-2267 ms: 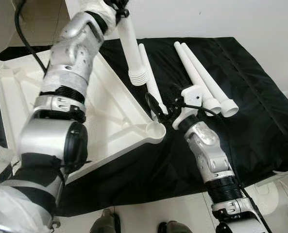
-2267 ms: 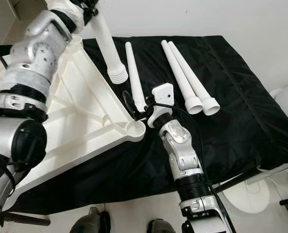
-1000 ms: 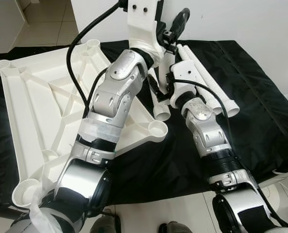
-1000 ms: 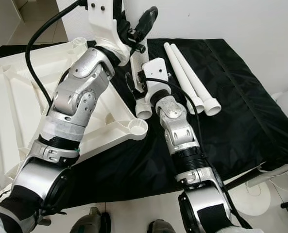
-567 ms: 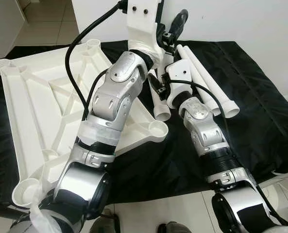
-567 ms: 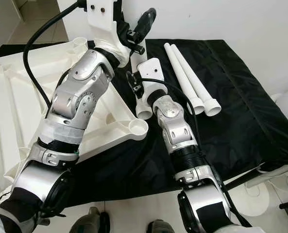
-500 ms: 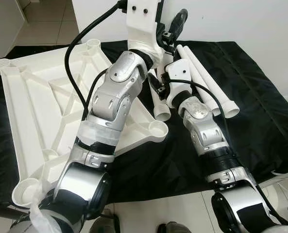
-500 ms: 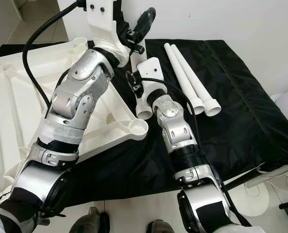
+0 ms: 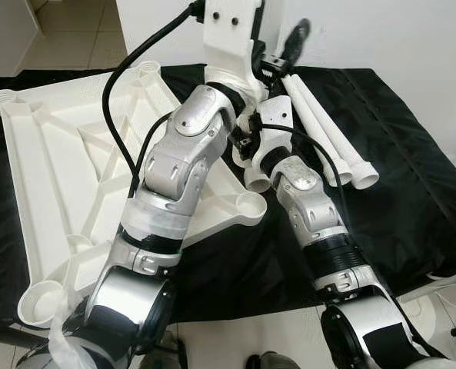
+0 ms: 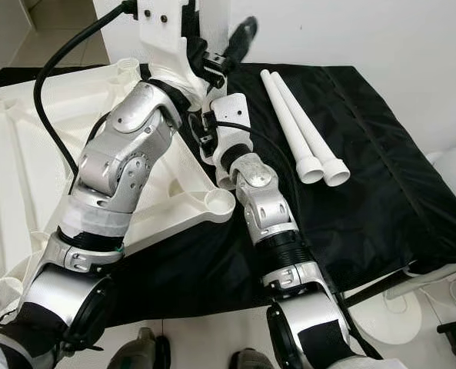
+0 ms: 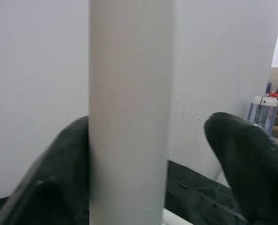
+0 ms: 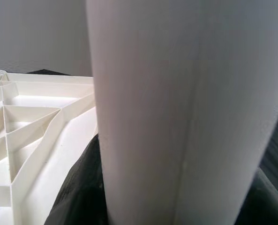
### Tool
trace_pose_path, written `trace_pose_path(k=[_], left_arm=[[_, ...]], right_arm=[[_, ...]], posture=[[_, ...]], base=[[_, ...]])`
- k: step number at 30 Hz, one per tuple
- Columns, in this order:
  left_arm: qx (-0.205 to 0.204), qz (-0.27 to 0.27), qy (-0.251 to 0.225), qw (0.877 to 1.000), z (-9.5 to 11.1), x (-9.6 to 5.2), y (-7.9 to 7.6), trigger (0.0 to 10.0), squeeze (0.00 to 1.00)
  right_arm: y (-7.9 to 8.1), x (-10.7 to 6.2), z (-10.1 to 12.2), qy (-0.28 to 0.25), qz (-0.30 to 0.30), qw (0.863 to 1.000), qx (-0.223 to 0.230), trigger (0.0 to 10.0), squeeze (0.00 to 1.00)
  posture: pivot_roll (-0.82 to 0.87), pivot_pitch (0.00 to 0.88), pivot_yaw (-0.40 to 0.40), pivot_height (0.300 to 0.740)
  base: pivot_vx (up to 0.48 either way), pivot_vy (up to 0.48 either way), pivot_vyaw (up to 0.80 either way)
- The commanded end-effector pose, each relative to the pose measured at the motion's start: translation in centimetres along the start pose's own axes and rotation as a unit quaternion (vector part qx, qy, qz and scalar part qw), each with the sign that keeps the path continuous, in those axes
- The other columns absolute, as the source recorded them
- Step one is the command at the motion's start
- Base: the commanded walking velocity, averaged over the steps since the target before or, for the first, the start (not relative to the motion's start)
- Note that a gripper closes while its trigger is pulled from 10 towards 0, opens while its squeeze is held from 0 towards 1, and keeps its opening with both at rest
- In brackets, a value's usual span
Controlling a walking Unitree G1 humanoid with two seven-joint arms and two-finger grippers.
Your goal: Building children table
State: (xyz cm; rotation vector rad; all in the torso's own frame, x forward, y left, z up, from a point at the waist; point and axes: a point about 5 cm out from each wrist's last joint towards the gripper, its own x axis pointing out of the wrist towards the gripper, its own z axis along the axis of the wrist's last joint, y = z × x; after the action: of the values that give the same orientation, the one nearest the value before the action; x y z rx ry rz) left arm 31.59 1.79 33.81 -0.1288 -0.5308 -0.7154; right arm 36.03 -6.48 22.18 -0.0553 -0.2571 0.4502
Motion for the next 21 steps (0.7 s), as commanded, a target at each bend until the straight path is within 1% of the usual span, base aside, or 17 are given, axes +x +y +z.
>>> trace_pose_path(k=[1, 2, 3, 5, 7, 8, 10, 11, 14, 15, 17, 18, 19, 20, 21], left_arm=[[0.002, -0.022, 0.003, 1.000, 0.0, -0.1, -0.6, 10.0, 1.00], [0.002, -0.022, 0.003, 1.000, 0.0, -0.1, -0.6, 10.0, 1.00], [0.003, -0.023, 0.003, 1.000, 0.1, -0.1, -0.6, 10.0, 0.00], [-0.003, -0.023, 0.001, 1.000, 0.2, -0.2, -0.6, 10.0, 0.00], [-0.025, -0.019, -0.003, 1.000, 0.4, -0.3, -0.5, 10.0, 0.00], [-0.025, -0.019, -0.003, 1.000, 0.4, -0.3, -0.5, 10.0, 0.00], [-0.047, -0.001, -0.005, 0.999, 0.6, -0.6, 0.1, 10.0, 0.00], [-0.053, 0.005, -0.005, 0.999, 0.6, -0.7, 0.4, 10.0, 0.00], [-0.059, 0.019, -0.002, 0.998, 0.6, -0.9, 1.1, 10.0, 0.00], [-0.059, 0.019, -0.002, 0.998, 0.6, -0.9, 1.1, 10.0, 0.00], [-0.061, 0.040, 0.008, 0.997, 0.6, -1.5, 2.2, 10.0, 0.00], [-0.061, 0.040, 0.008, 0.997, 0.6, -1.5, 2.2, 10.0, 0.00], [-0.059, 0.052, 0.020, 0.997, 0.4, -2.0, 2.9, 10.0, 0.00], [-0.059, 0.052, 0.020, 0.997, 0.4, -2.0, 2.9, 10.0, 0.00], [-0.054, 0.074, 0.039, 0.995, -0.1, -2.6, 4.0, 10.0, 0.00]], right_arm=[[-0.3, 0.0, 0.2, -0.004, -0.012, 1.000, 0.021, 10.0, 0.00], [-0.3, 0.0, 0.2, -0.004, -0.012, 1.000, 0.021, 10.0, 0.00], [-0.4, 0.1, 0.2, -0.005, -0.017, 0.999, 0.030, 10.0, 0.00], [-0.5, 0.1, 0.2, -0.006, -0.022, 0.999, 0.036, 10.0, 0.00], [-0.9, 0.0, 0.1, -0.005, -0.039, 0.998, 0.042, 10.0, 0.00], [-0.9, 0.0, 0.1, -0.005, -0.039, 0.998, 0.042, 10.0, 0.00], [-1.6, -0.3, -0.2, -0.003, -0.061, 0.997, 0.050, 10.0, 0.00], [-1.8, -0.4, -0.2, -0.003, -0.066, 0.996, 0.052, 10.0, 0.00], [-2.1, -0.6, -0.4, -0.001, -0.075, 0.995, 0.063, 10.0, 0.00], [-2.1, -0.6, -0.4, -0.001, -0.075, 0.995, 0.063, 10.0, 0.00], [-2.7, -1.1, -0.7, 0.002, -0.082, 0.994, 0.067, 10.0, 0.00], [-2.7, -1.1, -0.7, 0.002, -0.082, 0.994, 0.067, 10.0, 0.00], [-3.0, -1.3, -0.8, 0.003, -0.084, 0.994, 0.064, 10.0, 0.00], [-3.0, -1.3, -0.8, 0.003, -0.084, 0.994, 0.064, 10.0, 0.00], [-3.4, -1.6, -0.7, -0.003, -0.080, 0.996, 0.046, 10.0, 0.00]], posture=[[0.01, 0.060, -0.052, 0.740], [0.01, 0.060, -0.052, 0.740], [0.01, 0.064, -0.052, 0.740], [0.01, 0.064, -0.052, 0.740], [0.01, 0.065, -0.043, 0.740], [0.01, 0.065, -0.043, 0.740], [0.01, 0.066, -0.036, 0.740], [0.01, 0.066, -0.036, 0.740], [0.01, 0.068, -0.026, 0.740], [0.01, 0.068, -0.026, 0.740], [0.01, 0.073, -0.008, 0.740], [0.01, 0.073, -0.008, 0.740], [0.01, 0.076, -0.001, 0.740], [0.01, 0.076, -0.001, 0.740], [-0.01, 0.078, 0.024, 0.740]], base=[[0.000, 0.000, 0.00], [0.000, 0.000, 0.00], [0.000, 0.000, 0.00], [0.000, 0.000, 0.00], [0.000, 0.000, 0.00], [0.000, 0.000, 0.00], [0.000, 0.000, 0.00], [0.000, 0.000, 0.00], [0.000, 0.000, 0.00], [0.000, 0.000, 0.00], [0.000, 0.000, 0.00], [0.000, 0.000, 0.00], [0.000, 0.000, 0.00], [0.000, 0.000, 0.00], [0.000, 0.000, 0.00]])
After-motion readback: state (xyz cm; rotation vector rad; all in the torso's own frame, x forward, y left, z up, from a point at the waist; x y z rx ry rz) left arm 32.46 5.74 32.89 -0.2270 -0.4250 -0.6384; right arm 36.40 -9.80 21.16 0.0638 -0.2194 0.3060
